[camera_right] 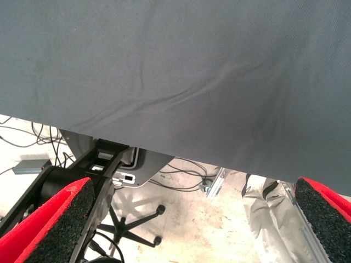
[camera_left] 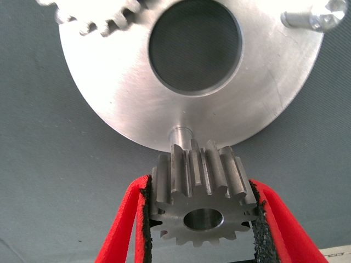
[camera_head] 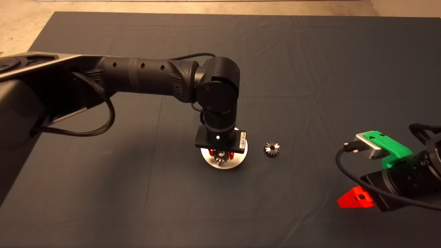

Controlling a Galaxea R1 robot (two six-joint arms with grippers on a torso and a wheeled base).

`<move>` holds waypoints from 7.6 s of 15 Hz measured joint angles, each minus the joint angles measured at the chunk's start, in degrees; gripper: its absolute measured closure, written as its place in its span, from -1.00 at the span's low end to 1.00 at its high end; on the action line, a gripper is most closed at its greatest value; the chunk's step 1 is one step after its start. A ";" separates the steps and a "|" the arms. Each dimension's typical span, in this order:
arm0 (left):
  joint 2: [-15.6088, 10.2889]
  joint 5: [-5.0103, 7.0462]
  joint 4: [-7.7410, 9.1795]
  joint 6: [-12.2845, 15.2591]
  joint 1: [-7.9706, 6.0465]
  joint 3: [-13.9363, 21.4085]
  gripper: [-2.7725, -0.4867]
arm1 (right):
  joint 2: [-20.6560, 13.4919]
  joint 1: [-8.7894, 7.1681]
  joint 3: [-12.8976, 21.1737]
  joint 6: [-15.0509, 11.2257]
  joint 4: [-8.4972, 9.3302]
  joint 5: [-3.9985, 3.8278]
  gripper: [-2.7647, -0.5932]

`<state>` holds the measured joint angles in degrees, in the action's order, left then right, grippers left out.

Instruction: Install three planetary gears onto the carrier pins

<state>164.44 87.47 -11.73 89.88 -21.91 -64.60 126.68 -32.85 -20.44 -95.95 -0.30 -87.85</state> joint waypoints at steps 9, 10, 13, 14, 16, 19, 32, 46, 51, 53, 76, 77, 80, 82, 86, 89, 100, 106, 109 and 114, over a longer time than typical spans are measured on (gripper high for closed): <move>-0.29 0.01 0.01 0.96 2.11 1.49 0.65 | 0.00 0.17 -0.02 0.00 -0.01 -0.01 -0.97; -0.29 -0.01 0.01 0.95 2.60 1.49 0.65 | 0.00 0.15 -0.02 0.00 -0.01 0.00 -0.97; -0.46 -0.01 -0.01 0.85 3.02 1.48 0.65 | 0.00 0.15 -0.02 0.00 0.00 0.02 -0.97; -0.60 0.01 -0.04 0.63 3.04 1.46 0.65 | 0.00 0.17 -0.02 0.00 0.00 0.00 -0.97; -0.62 -0.01 -0.04 -0.17 3.04 1.15 0.65 | 0.00 0.15 -0.02 0.00 0.00 0.01 -0.97; -0.62 0.01 -0.01 -0.90 3.04 0.55 0.65 | 0.00 0.15 -0.02 0.00 0.00 0.00 -0.97; -0.60 -0.10 0.86 -5.13 3.02 -2.04 0.65 | 0.00 0.15 -0.02 0.00 0.00 0.00 -0.97; -0.30 -0.04 0.84 -6.23 3.00 -2.54 0.65 | 0.00 0.17 -0.02 0.00 0.00 0.00 -0.97; -0.29 -0.01 0.84 -6.23 3.00 -2.53 0.65 | 0.00 0.15 -0.02 0.00 0.00 0.00 -0.97; -0.29 0.01 0.84 -6.23 3.00 -2.53 0.65 | 0.00 0.15 0.00 0.00 0.00 0.00 -0.97; -0.30 -0.01 -0.65 -6.23 1.71 -2.83 0.65 | 0.00 0.17 -0.02 0.00 0.00 0.00 -0.97; -0.30 -0.01 -0.56 -6.23 1.73 -2.83 0.65 | 0.00 0.24 -0.02 0.01 0.00 0.00 -0.97; -0.30 -0.01 -0.43 -6.23 1.73 -2.83 0.65 | 0.00 0.94 -0.02 0.00 0.00 0.00 -0.97; -0.30 0.01 -0.23 -6.21 1.73 -2.83 0.65 | 0.00 0.94 -0.02 0.01 0.00 0.00 -0.97; -0.30 -0.01 -0.06 -6.18 1.73 -2.83 0.65 | 0.00 0.96 -0.02 0.00 0.00 0.00 -0.97; -0.30 -0.01 -0.04 -6.17 1.73 -2.83 0.65 | 0.00 0.96 -0.02 0.00 0.00 0.00 -0.97; 0.58 -0.01 0.68 -5.62 1.71 -2.79 0.65 | 0.02 1.27 -0.02 0.00 0.00 0.00 -0.97; 1.08 -0.01 0.90 -4.13 1.71 -1.68 0.65 | 0.18 1.27 -0.02 0.00 0.00 0.00 -0.97; 1.11 -0.01 0.95 -3.69 1.71 -1.08 0.65 | 0.35 1.27 -0.02 0.00 -0.01 0.00 -0.97; 0.96 -0.01 0.93 -3.53 1.71 -0.97 0.65 | 0.65 1.27 -0.02 0.00 -0.01 0.00 -0.97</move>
<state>165.40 87.46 -10.80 86.36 -20.20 -65.57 127.34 -31.59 -20.47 -95.95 -0.30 -87.85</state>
